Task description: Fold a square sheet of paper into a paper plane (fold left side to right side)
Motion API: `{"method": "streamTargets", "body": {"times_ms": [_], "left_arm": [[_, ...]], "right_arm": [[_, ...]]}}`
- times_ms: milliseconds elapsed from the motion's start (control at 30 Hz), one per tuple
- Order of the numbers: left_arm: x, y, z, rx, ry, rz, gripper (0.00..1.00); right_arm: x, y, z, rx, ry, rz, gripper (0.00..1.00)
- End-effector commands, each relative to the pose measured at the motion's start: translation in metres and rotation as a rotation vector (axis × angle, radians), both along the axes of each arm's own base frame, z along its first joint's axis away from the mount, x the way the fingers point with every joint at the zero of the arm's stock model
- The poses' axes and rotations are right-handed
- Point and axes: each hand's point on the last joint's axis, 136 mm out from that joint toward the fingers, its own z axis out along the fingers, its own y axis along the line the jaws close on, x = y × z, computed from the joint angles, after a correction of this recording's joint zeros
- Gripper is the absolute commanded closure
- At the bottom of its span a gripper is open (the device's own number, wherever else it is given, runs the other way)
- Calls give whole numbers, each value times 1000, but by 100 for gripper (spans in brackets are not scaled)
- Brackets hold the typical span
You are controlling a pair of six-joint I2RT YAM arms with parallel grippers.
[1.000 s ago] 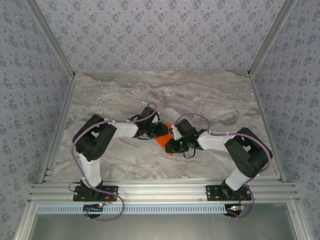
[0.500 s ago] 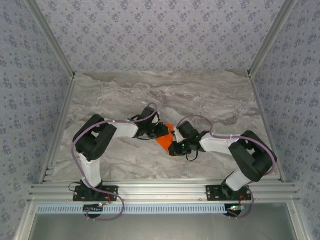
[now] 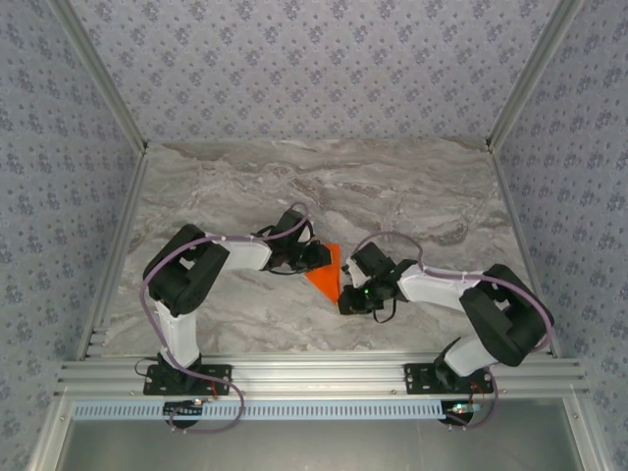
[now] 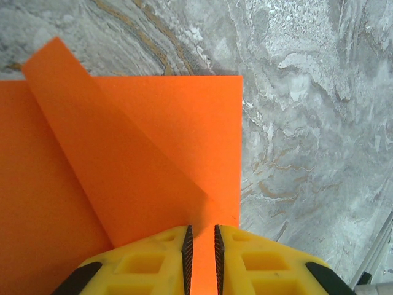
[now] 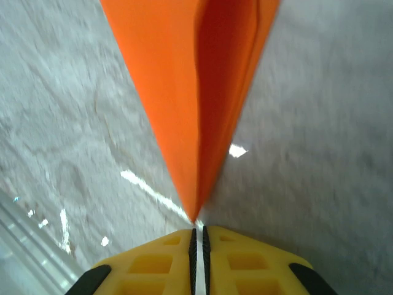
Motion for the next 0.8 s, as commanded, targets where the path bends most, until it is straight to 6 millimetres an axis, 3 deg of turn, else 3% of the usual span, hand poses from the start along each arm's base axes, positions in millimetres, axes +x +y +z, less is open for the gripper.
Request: {"method": "streamTargets", "body": {"times_ms": [0,133,200,367,500,767], "left_arm": [[-16,33,-49,162,98,42,81],[-16,32,-47,157,96,41,81],[-16,32,-47,157,96,41,80],[-16,30,-46,153,92,37,81],[-16,28,-44,147,91,35,81],[-11,23,-28,121,55,22,79]], "right_arm": [[-19,-5,19,36,55,30,85],[-2,14,57,212,-1,15,85],[9,19,64,258,-19,-5,85],[37,28,47,232,-39,-53,87],[49,29,29,179,-38,-67,87],[39,0,-15,7,11,-98,88]]}}
